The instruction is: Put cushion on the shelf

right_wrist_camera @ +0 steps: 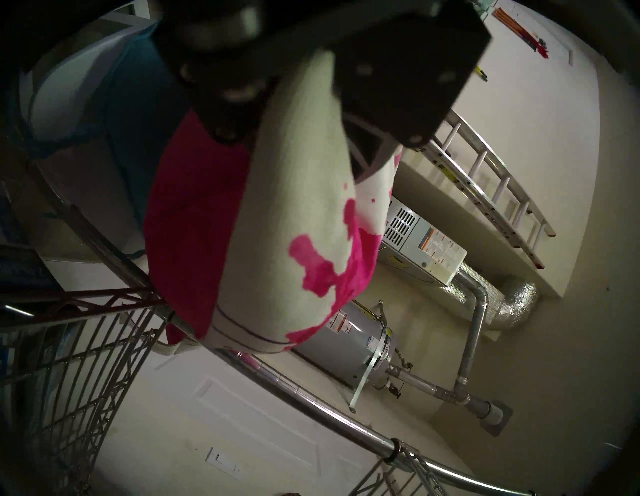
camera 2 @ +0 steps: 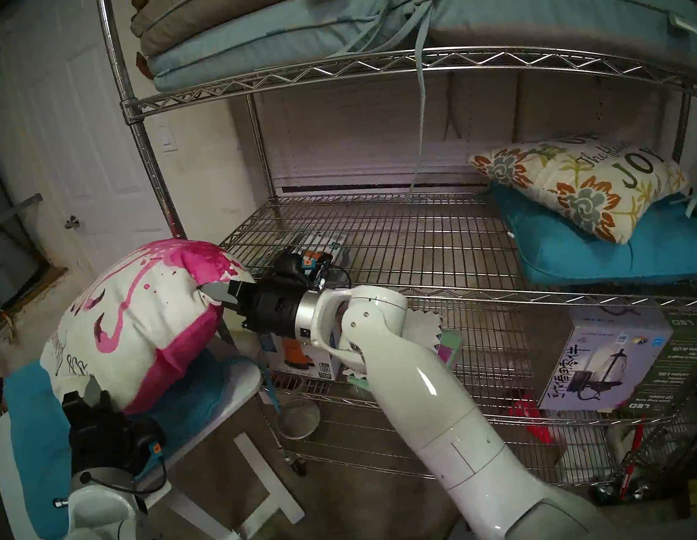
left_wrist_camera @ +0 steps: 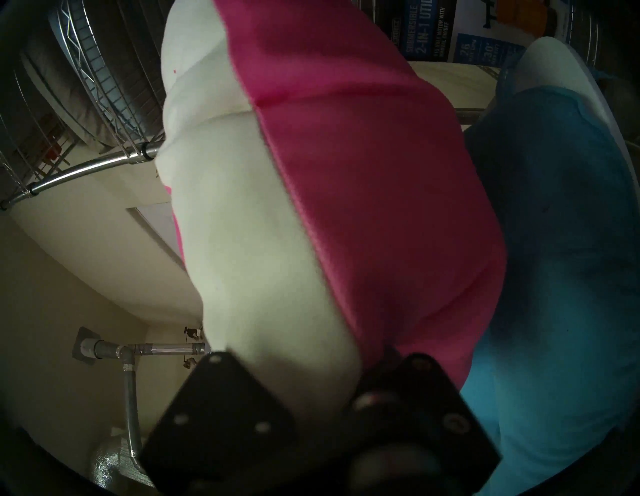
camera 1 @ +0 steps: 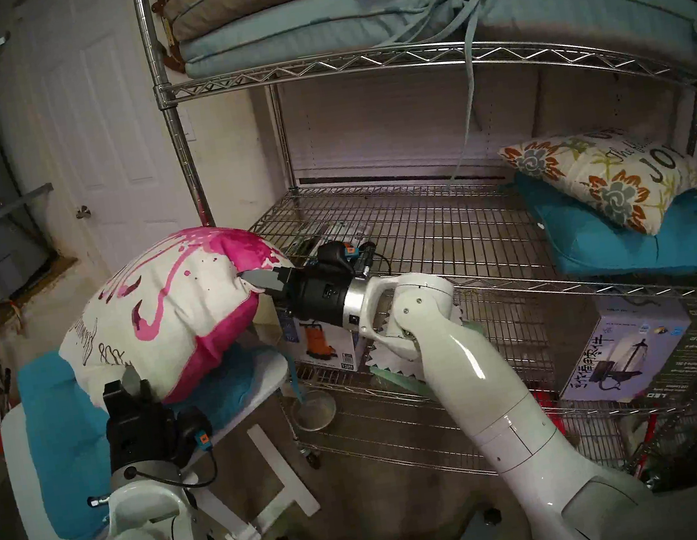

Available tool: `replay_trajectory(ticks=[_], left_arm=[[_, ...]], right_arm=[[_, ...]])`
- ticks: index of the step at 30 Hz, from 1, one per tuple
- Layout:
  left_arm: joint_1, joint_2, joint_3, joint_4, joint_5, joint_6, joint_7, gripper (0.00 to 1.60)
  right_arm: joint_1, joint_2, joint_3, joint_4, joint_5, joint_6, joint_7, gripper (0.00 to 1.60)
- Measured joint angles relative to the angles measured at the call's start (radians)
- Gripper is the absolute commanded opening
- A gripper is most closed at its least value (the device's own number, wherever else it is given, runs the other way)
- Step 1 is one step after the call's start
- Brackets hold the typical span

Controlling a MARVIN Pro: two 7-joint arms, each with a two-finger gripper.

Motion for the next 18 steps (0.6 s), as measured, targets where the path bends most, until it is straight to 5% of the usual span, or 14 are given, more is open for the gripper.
replay_trajectory(ticks=[18], left_arm=[[0.011,0.024,0.016,0.000,0.016,0.001,0.033,0.00]], right_arm=[[-0.074,0.053,0.050,-0.129,-0.001,0.039,-0.021,0.00]])
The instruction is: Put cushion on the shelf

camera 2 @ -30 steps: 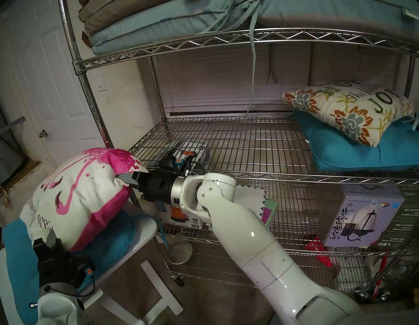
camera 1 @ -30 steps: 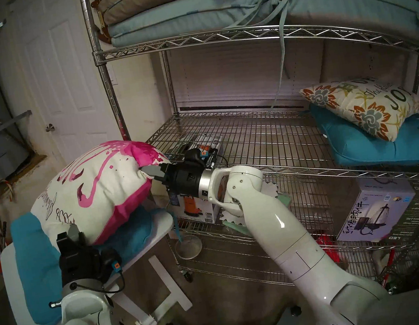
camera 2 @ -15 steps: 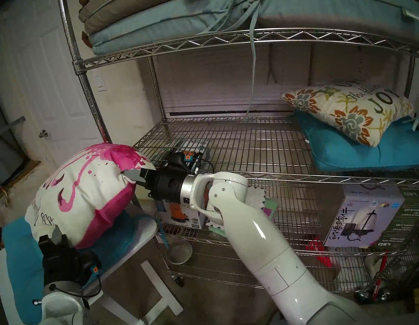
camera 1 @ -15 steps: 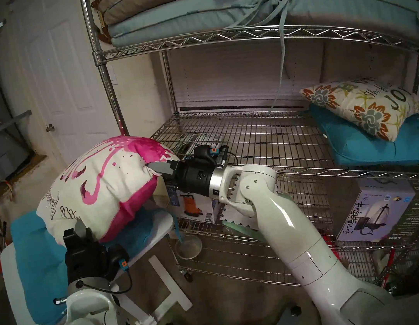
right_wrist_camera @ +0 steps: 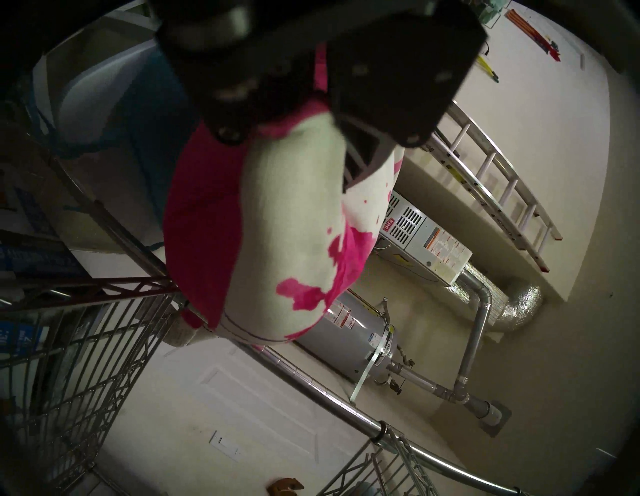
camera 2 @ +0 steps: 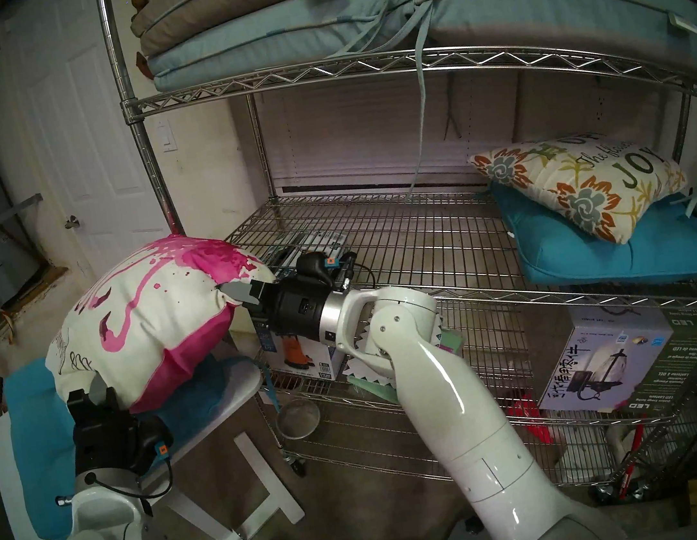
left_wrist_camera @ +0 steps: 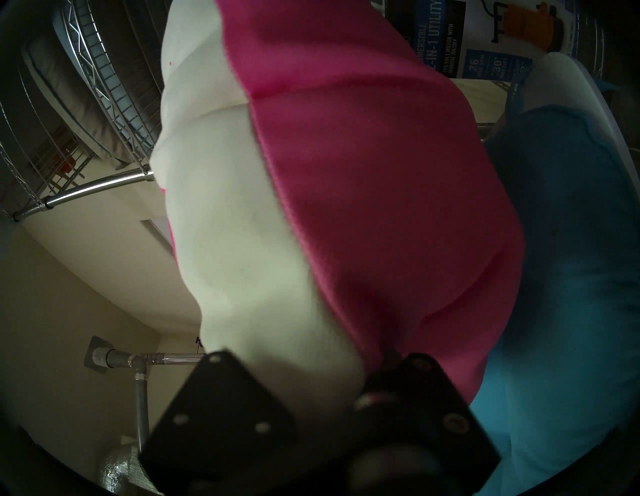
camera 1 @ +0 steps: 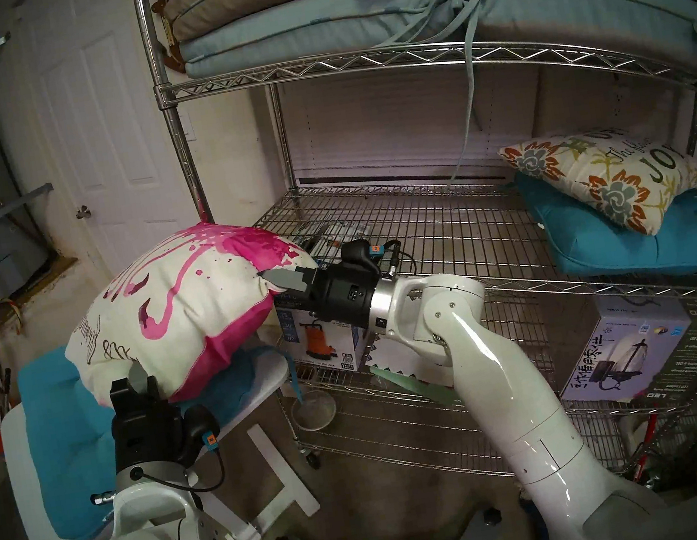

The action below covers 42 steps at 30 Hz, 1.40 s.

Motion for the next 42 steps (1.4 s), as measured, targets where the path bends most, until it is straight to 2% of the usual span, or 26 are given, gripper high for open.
replay_trajectory(ticks=[12,29,42], left_arm=[[0.030,0.012,0.012,0.000,0.007,0.000,0.012,0.00],[0.129,0.032,0.034,0.000,0.016,0.000,0.017,0.00],[0.222,0.052,-0.007,0.000,0.020,-0.010,0.017,0.00]], right_arm=[[-0.046,0.024,0.017,-0.072,-0.001,0.026,-0.019,0.00],[-0.134,0.067,0.038,-0.172,0.000,0.064,-0.045,0.00],[-0.201,0.108,0.053,-0.259,0.003,0.100,-0.054,0.00]])
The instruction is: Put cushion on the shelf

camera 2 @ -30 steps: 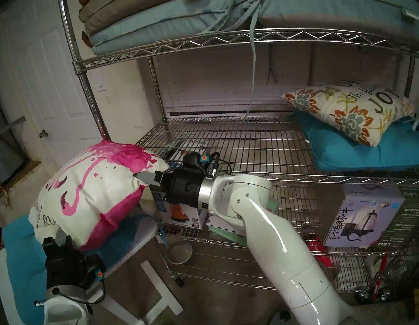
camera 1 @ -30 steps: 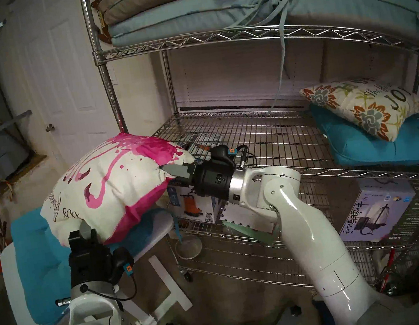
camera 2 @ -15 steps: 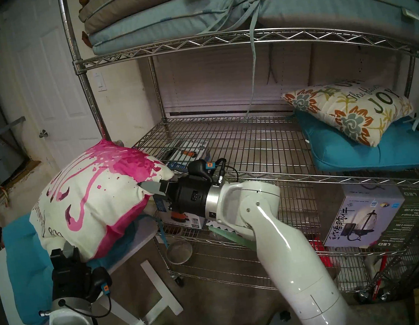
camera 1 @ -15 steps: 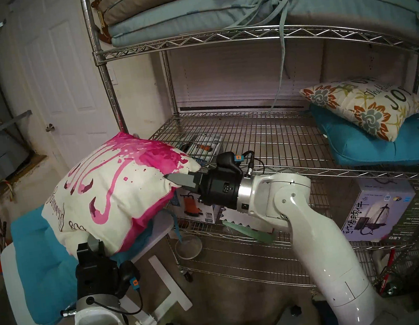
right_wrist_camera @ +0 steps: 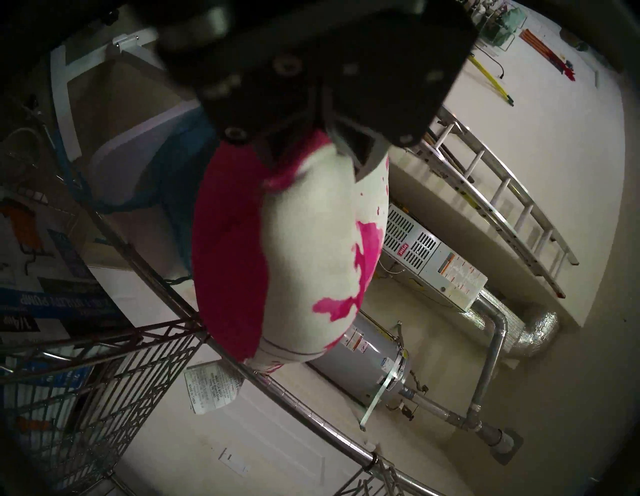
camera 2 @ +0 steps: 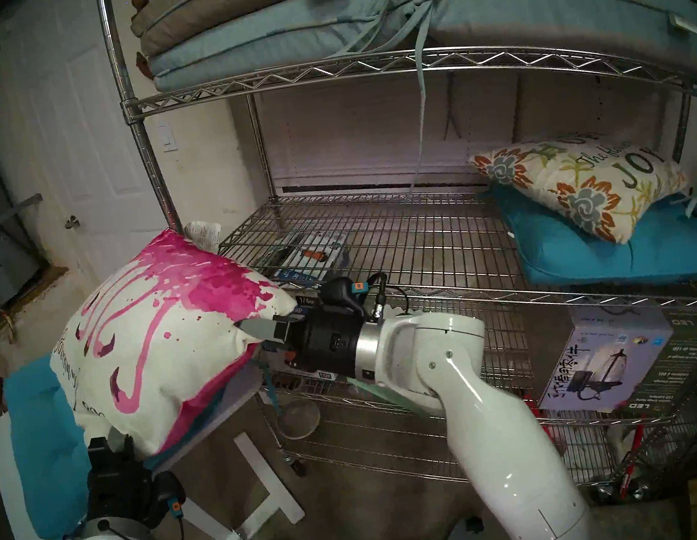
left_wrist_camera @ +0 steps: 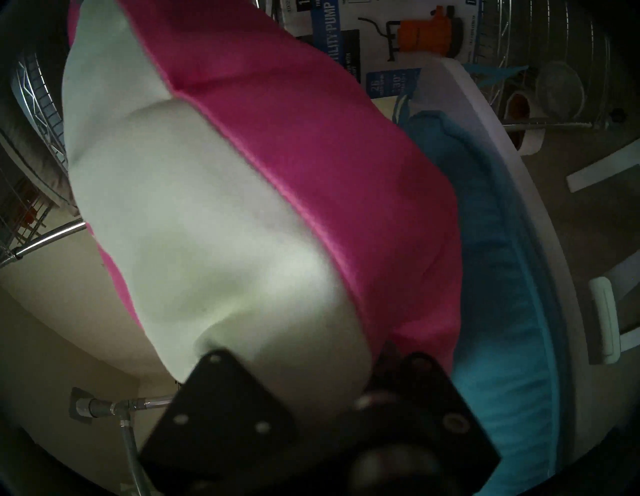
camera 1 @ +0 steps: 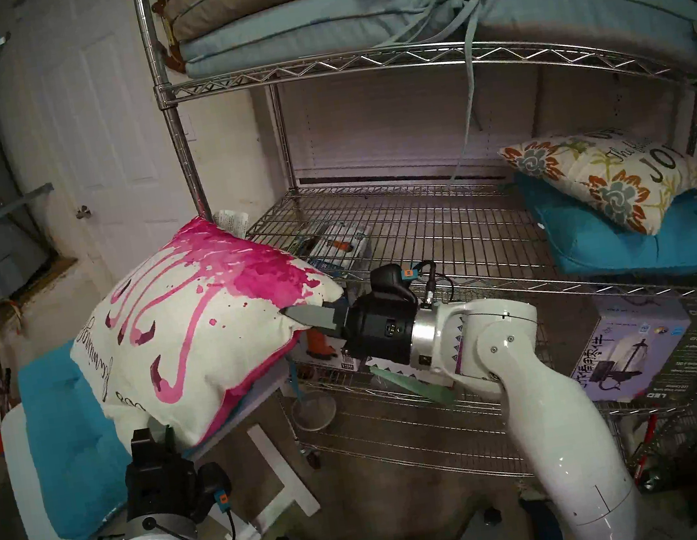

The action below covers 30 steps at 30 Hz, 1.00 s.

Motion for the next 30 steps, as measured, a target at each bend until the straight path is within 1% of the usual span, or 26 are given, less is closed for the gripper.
replay_trajectory(ticks=[12,18,19,24,30], left_arm=[[0.078,0.021,-0.059,-0.006,0.004,-0.030,0.003,0.00],[0.098,0.028,-0.075,-0.008,0.006,-0.043,0.007,0.00],[0.119,0.036,-0.090,-0.009,0.009,-0.058,0.013,0.00],[0.127,0.040,-0.097,-0.009,0.011,-0.066,0.018,0.00],[0.144,0.056,-0.117,-0.011,0.017,-0.093,0.036,0.00]], right_arm=[[-0.066,0.035,0.023,-0.083,0.009,0.040,-0.001,0.00],[-0.085,0.044,0.030,-0.106,0.012,0.051,-0.001,0.00],[-0.109,0.055,0.038,-0.131,0.015,0.064,-0.001,0.00],[-0.119,0.059,0.042,-0.143,0.017,0.070,-0.001,0.00],[-0.149,0.073,0.066,-0.186,0.023,0.086,-0.001,0.00]])
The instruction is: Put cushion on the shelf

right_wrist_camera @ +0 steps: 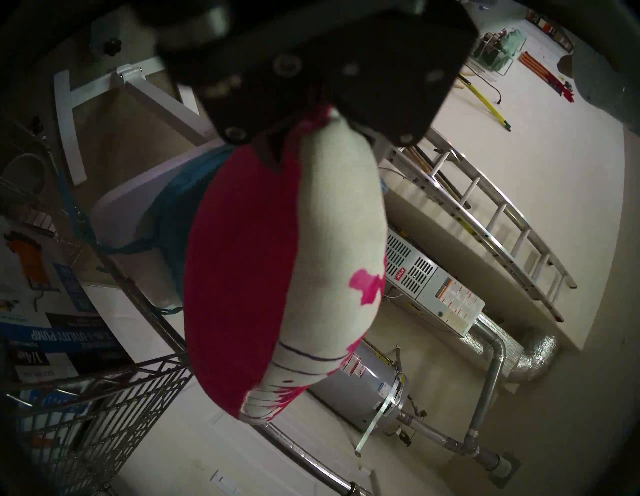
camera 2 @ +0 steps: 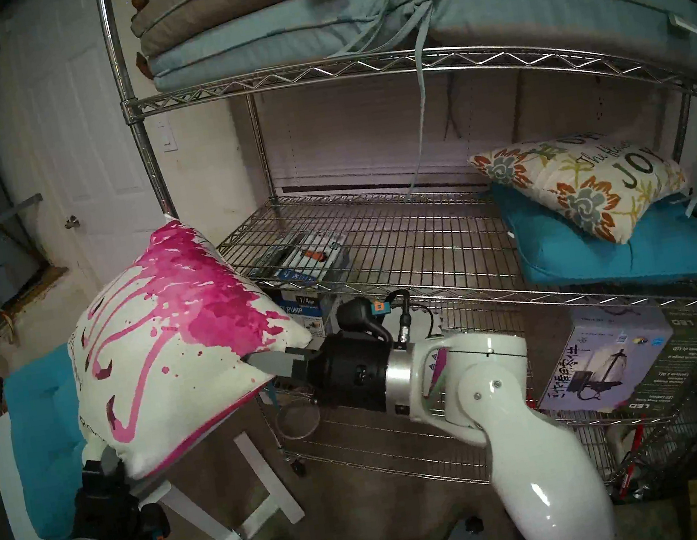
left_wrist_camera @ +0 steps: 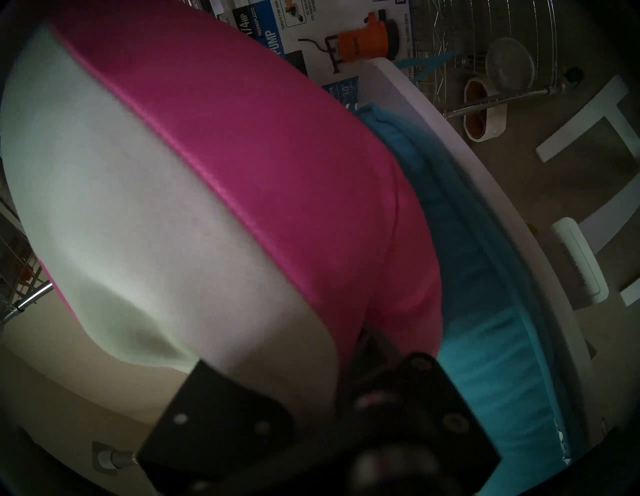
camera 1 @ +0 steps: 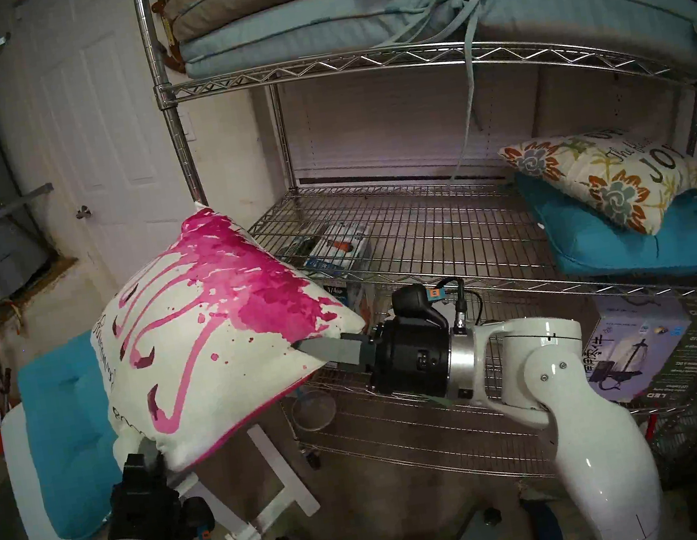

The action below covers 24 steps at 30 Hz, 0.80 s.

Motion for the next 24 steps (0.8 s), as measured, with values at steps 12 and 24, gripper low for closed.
replay_trajectory(ticks=[12,24], left_arm=[[-0.003,0.041,-0.026,-0.005,0.017,-0.065,0.060,0.00],[-0.087,0.089,-0.032,-0.006,0.034,-0.122,0.147,0.00]], right_arm=[[-0.056,0.029,0.084,-0.090,0.013,0.017,0.000,0.00],[-0.077,0.040,0.196,-0.150,0.023,0.015,0.000,0.00]])
